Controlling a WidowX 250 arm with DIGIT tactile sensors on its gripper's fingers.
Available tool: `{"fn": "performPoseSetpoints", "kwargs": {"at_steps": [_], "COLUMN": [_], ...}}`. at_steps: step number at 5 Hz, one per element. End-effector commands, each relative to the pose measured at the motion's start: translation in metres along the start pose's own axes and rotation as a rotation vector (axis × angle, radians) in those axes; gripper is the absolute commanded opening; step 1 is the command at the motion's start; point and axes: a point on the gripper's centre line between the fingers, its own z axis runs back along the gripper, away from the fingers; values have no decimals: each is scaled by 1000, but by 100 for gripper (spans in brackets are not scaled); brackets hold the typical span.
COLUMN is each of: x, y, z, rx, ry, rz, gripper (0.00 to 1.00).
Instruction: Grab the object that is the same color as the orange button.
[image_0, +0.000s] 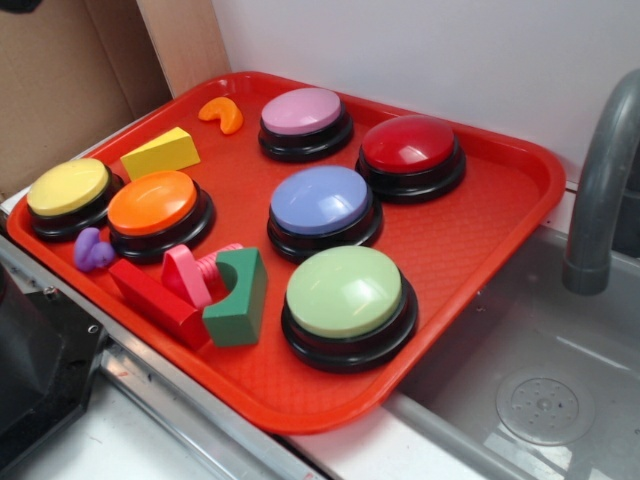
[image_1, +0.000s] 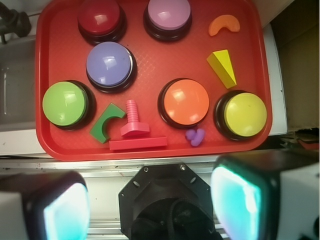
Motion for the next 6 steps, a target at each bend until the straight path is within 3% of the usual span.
{"fn": "performPoseSetpoints", "kwargs": {"at_steps": [1,3,4,6], "x": [0,49,81,137], "y": [0,14,33,86], "z": [0,-25,-41,-78], "rx": [0,-21,6,42], "ry": [0,-22,-110,-192], "rz": [0,117,282,629], "gripper": [100,100,100,100]}}
